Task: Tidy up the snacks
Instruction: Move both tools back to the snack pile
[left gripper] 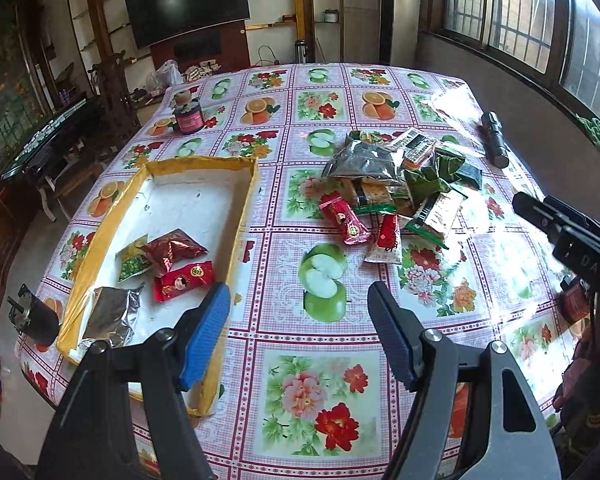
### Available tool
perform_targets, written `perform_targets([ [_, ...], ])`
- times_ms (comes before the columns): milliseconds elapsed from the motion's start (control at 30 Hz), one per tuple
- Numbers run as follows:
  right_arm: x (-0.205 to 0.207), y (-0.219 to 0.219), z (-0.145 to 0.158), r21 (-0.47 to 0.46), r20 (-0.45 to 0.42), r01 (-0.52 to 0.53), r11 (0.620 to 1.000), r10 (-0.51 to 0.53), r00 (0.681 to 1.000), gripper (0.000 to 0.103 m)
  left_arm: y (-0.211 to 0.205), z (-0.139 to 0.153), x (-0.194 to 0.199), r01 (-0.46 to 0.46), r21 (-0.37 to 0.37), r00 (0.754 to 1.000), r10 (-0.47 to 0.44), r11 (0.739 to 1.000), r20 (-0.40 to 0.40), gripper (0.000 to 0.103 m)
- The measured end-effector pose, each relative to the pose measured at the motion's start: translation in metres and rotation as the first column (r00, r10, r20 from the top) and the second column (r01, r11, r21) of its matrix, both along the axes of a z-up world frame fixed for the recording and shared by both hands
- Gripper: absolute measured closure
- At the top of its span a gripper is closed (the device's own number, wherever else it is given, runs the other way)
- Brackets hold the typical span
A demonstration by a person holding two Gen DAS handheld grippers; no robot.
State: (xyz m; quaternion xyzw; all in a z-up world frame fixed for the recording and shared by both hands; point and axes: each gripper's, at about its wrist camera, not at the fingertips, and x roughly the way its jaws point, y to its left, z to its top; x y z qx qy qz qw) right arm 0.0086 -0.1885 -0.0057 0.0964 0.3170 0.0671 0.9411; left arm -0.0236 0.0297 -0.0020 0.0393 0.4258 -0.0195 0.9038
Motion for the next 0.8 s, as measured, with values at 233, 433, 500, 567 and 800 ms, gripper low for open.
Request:
perform_targets([
  [233, -0.069, -0.073, 0.043, 0.402, 0.318, 0.137, 0.905, -0.278, 0.907, 0.014, -0.018, 0.002, -0.002, 0.029, -0.007, 1.000, -0.029, 1.000, -0.002, 0.031],
  [433, -0.111, -0.101, 0.060, 0.504, 0.447, 0.172, 0.847, -0.426, 0.787, 0.007, -0.035, -0.004, -0.004, 0.067, -0.029, 0.997, -0.068, 0.997, -0.029, 0.031],
  [500, -0.113, -0.096, 0.066, 0.444, 0.478, 0.189, 0.876, -0.409, 0.777, 0.007, -0.039, -0.007, -0.004, 0.073, -0.026, 0.997, -0.074, 0.997, -0.033, 0.031],
  [567, -0.110, -0.088, 0.070, 0.384, 0.510, 0.189, 0.904, -0.378, 0.773, 0.007, -0.041, -0.011, -0.002, 0.072, -0.026, 0.996, -0.074, 0.997, -0.044, 0.031],
  [800, -0.039, -0.063, 0.052, 0.219, 0.227, 0.062, 0.974, -0.113, 0.967, 0.007, -0.036, -0.028, 0.016, 0.057, -0.051, 0.994, -0.061, 0.997, -0.089, 0.031],
])
